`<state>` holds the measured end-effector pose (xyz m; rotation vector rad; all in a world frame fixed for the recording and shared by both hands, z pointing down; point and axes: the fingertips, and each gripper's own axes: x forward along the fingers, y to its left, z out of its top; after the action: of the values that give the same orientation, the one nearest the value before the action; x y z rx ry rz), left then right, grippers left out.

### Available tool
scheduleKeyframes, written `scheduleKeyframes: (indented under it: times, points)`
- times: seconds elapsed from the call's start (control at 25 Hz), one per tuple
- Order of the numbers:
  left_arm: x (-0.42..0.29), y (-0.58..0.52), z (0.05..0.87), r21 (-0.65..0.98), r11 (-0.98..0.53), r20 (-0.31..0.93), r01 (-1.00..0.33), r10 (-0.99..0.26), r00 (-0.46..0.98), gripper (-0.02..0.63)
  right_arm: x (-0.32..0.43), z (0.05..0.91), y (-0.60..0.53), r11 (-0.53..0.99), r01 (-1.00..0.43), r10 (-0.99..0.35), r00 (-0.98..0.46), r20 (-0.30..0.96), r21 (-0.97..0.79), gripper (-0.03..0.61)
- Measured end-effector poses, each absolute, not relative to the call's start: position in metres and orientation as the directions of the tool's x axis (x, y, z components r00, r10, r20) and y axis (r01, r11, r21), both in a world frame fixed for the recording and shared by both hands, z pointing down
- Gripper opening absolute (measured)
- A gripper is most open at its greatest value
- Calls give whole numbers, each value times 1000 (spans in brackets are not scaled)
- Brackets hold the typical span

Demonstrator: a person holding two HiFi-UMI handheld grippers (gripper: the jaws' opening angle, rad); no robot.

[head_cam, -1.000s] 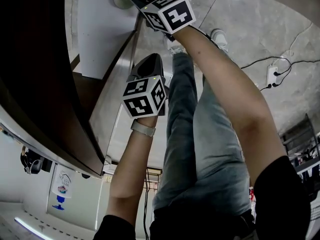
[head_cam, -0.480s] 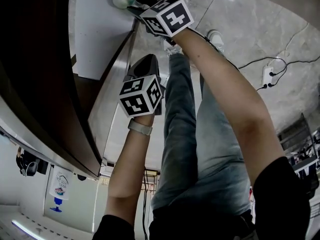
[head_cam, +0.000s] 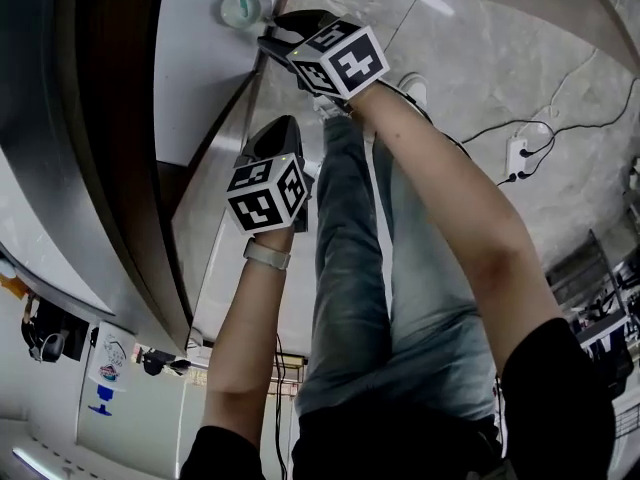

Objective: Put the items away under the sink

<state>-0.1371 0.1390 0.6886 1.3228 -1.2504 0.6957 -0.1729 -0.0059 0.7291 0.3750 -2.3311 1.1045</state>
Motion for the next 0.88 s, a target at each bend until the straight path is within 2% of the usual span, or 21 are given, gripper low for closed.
scheduleKeyframes:
  times: [0.28, 0.52, 0.88]
  points:
    - [-128, 128, 657, 307, 165, 924, -937, -286, 253, 34, -128, 671, -5, 635, -471, -73, -826, 559, -613, 159]
    - [-109, 110, 628, 313, 140, 909, -940, -330, 254, 34, -76, 617, -9, 623, -505, -130, -820, 557, -598, 83]
    - [-72, 84, 563, 328, 32, 872, -944, -395, 290, 34, -27, 517, -21, 589, -524, -211, -835, 508, -615, 66]
